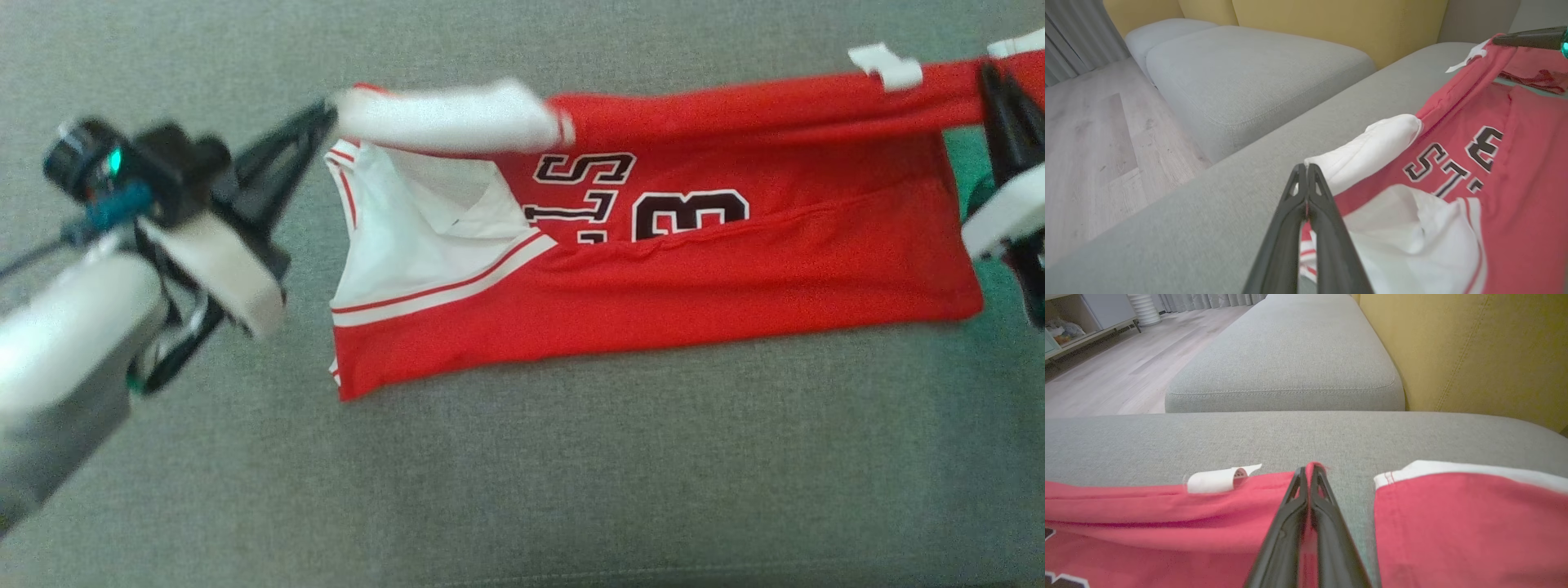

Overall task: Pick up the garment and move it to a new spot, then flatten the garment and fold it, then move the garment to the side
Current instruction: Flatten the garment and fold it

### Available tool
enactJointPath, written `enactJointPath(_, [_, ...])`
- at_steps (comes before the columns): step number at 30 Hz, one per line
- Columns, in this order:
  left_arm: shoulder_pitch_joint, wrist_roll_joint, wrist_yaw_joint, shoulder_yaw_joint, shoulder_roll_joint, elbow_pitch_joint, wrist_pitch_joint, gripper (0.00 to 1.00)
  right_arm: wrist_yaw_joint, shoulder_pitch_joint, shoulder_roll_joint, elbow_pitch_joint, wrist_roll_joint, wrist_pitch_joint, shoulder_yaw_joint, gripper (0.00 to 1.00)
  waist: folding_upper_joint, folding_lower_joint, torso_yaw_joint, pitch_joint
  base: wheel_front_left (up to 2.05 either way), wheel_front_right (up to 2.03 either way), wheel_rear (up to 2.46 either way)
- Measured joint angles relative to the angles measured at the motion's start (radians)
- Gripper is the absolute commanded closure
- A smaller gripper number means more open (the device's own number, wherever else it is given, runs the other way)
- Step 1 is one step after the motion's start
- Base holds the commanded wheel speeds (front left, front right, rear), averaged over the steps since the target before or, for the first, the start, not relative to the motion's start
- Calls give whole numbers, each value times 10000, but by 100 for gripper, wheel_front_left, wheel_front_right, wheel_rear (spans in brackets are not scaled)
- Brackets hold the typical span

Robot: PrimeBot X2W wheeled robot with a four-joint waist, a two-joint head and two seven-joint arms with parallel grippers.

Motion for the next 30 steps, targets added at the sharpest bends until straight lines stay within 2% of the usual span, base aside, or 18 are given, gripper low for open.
enactJointPath(7, [1443, 96, 1394, -303, 966, -1862, 84, 100, 0, 1371, -113, -299, 282, 96, -136, 100, 0, 0, 162, -292, 0, 0, 0])
enactJointPath(13, [2536, -21, 2328, -479, 1041, -2736, -17, 100, 0, 2212, -63, -483, 272, 155, -422, 98, 0, 0, 247, -419, 0, 0, 0])
enactJointPath(14, [2672, -67, 2389, -489, 1007, -2755, -46, 64, 0, 2259, -35, -474, 255, 178, -483, 51, 0, 1, 252, -440, 0, 0, 0])
enactJointPath(15, [2788, -92, 2535, -489, 940, -2746, -113, 64, 0, 2302, 13, -456, 234, 176, -594, 51, 0, 1, 263, -466, 0, 0, 0])
enactJointPath(16, [2896, -153, 2704, -466, 836, -2713, -259, 0, 0, 2353, 84, -414, 207, 169, -752, 0, 0, 1, 274, -498, 0, 0, 0])
enactJointPath(19, [3361, -215, 3522, -173, 332, -2380, -742, 0, 0, 2565, 431, -219, 115, -52, -1195, 0, 0, 1, 298, -667, 0, 0, 0])
enactJointPath(21, [3911, -303, 4236, 422, -196, -2142, -1001, 0, 0, 2861, 715, -192, 113, -267, -1455, 0, 0, 1, 315, -811, 0, 0, 0])
enactJointPath(22, [4626, -148, 4669, 1223, -853, -2100, -1064, 0, 0, 3213, 1012, -142, 113, -535, -1783, 0, 0, 0, 351, -965, 0, 0, 0])
enactJointPath(23, [5052, 274, 4890, 1760, -1237, -2150, -1064, 0, 0, 3377, 1160, -100, 113, -658, -1965, 0, 0, 0, 373, -1046, 0, 0, 0])
enactJointPath(27, [6871, 2042, 5231, 3488, -2497, -2368, -1078, 0, 0, 3714, 1570, 274, -109, -905, -2688, 0, 0, 0, 504, -1370, 0, 0, 0])
enactJointPath(28, [6871, 2042, 5231, 3488, -2497, -2368, -1078, 0, 0, 3714, 1570, 274, -109, -905, -2688, 0, 0, 0, 504, -1370, 0, 0, 0])
enactJointPath(30, [7793, 2865, 5260, 4132, -2986, -2502, -1078, 0, 0, 3756, 1655, 491, -228, -1009, -3074, 0, 0, 0, 634, -1514, 0, 0, 0])
